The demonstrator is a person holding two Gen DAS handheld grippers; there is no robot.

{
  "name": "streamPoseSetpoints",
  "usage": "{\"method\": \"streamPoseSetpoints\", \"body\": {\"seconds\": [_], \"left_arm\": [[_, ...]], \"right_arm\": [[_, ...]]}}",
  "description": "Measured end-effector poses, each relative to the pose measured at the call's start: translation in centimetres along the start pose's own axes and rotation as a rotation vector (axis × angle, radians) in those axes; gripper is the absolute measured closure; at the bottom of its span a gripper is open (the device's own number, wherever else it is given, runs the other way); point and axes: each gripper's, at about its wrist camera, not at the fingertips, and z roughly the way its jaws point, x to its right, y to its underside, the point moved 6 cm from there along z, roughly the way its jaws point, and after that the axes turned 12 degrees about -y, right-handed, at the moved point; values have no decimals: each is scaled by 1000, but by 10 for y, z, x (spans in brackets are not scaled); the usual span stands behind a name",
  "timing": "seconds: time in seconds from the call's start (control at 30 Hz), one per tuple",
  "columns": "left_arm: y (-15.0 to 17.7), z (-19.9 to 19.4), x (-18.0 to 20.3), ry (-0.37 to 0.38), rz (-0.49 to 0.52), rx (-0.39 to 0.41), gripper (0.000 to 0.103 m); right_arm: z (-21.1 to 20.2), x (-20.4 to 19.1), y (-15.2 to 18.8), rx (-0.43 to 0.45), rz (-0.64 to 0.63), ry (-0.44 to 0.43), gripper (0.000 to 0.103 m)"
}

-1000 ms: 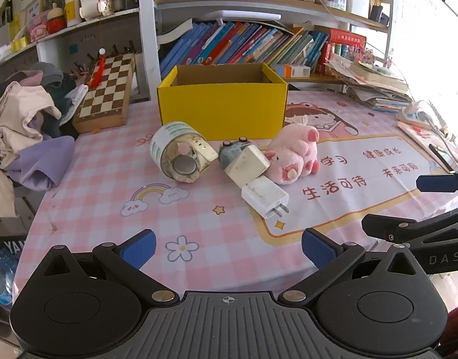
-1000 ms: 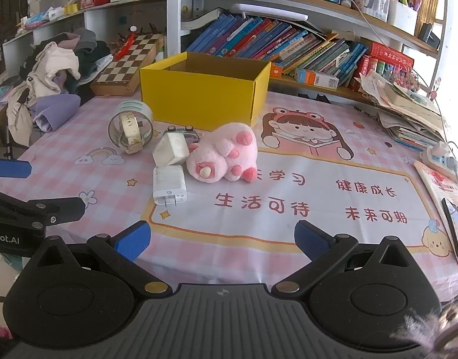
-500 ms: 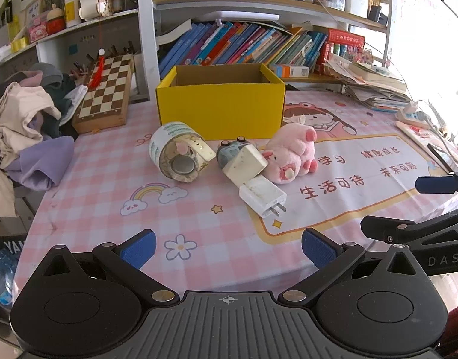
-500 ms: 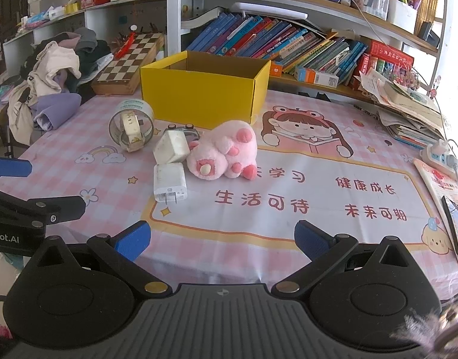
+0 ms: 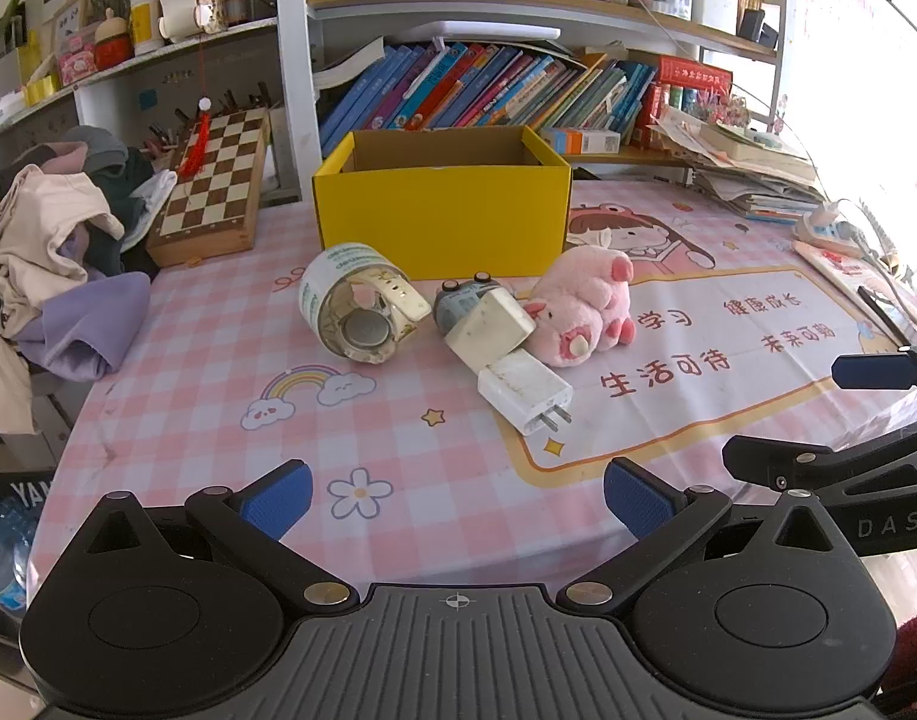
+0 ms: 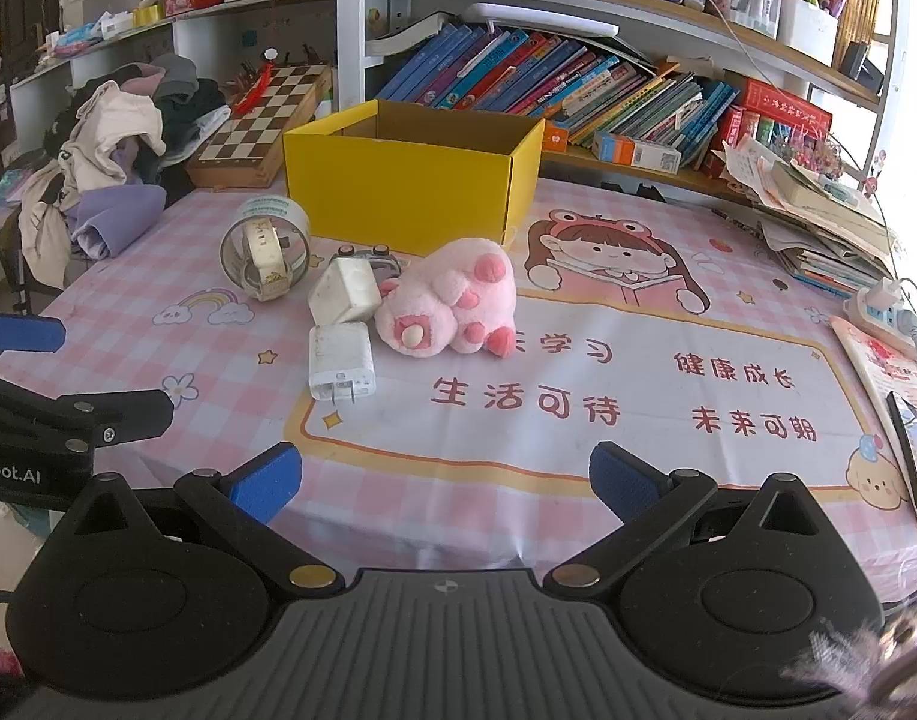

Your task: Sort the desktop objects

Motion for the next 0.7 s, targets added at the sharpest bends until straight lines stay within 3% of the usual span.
{"method": "streamPoseSetpoints", "body": {"seconds": [0.7], "left_arm": [[-2,-6,3,12,8,21,0]], "right_arm": [[-5,-2,1,8,-7,-8,0]]}}
